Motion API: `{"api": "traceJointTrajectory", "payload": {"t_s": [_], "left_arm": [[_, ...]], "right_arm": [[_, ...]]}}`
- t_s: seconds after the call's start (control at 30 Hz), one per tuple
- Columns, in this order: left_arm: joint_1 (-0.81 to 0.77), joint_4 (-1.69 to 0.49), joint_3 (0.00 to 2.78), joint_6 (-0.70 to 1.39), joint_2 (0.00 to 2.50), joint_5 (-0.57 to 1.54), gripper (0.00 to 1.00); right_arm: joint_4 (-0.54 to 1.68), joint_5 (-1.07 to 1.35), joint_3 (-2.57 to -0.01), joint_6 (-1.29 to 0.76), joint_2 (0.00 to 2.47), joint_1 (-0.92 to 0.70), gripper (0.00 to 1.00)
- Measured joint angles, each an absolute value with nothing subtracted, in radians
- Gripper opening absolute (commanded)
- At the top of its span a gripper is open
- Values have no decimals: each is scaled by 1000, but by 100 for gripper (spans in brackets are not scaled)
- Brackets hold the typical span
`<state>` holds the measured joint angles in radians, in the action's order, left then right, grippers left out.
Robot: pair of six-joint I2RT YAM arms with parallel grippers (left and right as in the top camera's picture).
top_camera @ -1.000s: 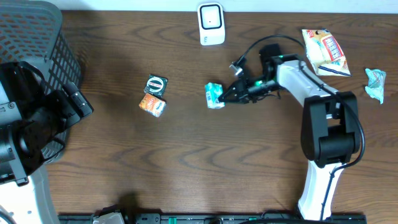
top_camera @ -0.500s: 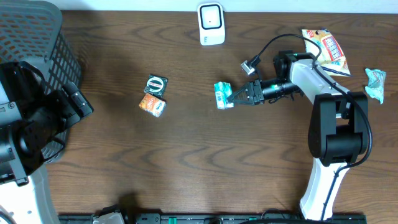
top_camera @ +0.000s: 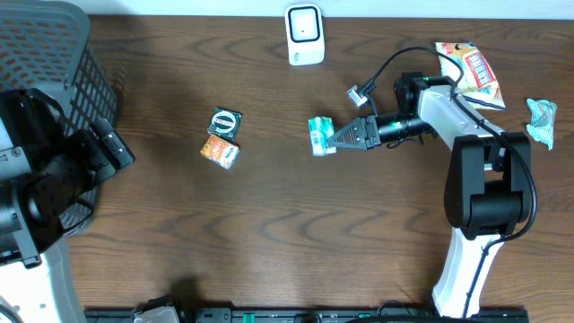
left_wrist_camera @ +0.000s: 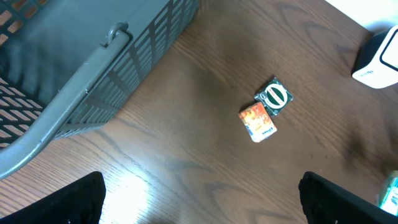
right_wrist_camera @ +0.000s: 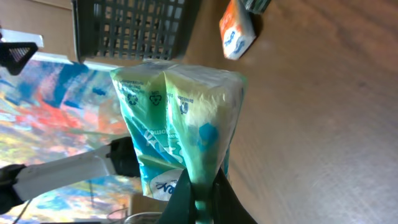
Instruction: Scan the item barcode
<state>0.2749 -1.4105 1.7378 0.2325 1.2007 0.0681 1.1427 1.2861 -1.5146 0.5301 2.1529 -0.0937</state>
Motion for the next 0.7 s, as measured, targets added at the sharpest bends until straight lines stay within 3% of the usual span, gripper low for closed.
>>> {"api": "traceJointTrajectory", "payload": {"t_s": [0.13, 0.53, 0.57, 0.7], "left_arm": [[275, -1411, 1738, 233, 1201, 68, 98], [275, -1411, 1738, 233, 1201, 68, 98], [275, -1411, 1738, 233, 1201, 68, 98], [275, -1411, 1738, 233, 1201, 68, 98]], "right_arm": [[1047, 1201, -1514, 418, 2153, -94, 1], [953, 521, -1514, -77, 2153, -186, 1], [949, 491, -1515, -98, 2152, -197, 4], [937, 401, -1515, -156, 2138, -238, 29]]}}
